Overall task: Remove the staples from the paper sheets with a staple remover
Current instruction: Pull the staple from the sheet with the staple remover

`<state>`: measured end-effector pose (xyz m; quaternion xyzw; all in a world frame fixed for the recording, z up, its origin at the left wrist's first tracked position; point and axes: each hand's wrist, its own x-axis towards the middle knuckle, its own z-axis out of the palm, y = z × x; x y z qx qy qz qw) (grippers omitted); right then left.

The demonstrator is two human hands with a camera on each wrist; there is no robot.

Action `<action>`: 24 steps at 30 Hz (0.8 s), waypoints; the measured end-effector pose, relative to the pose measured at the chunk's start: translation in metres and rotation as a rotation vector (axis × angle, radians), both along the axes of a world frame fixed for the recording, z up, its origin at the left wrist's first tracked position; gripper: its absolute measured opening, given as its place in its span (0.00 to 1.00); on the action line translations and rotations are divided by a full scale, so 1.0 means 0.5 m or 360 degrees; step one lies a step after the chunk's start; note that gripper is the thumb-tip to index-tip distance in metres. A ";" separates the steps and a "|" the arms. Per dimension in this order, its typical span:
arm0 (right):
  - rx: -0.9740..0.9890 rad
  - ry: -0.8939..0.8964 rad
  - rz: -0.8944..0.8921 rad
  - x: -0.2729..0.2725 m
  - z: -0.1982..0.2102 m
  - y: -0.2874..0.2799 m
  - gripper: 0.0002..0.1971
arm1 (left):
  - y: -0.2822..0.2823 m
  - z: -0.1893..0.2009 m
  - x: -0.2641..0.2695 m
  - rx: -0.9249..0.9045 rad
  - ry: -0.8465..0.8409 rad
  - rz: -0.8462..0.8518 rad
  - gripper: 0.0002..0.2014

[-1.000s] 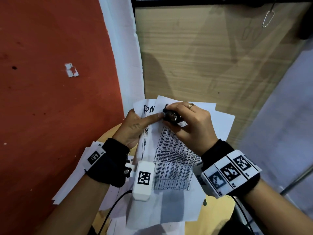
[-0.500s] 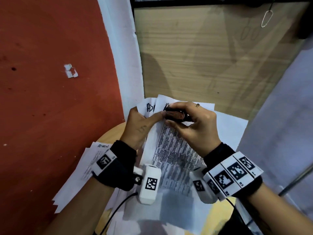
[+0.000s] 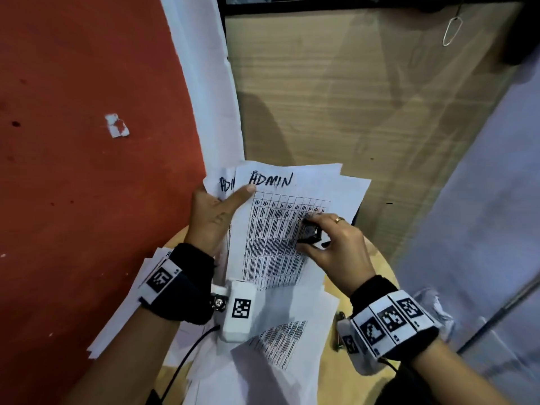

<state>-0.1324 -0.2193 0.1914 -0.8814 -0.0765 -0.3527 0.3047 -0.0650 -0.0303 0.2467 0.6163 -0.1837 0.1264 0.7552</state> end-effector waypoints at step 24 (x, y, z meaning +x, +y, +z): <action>-0.0098 0.0558 0.0325 0.008 0.193 -0.019 0.25 | 0.003 0.113 -0.017 0.1983 -0.0888 0.0441 0.11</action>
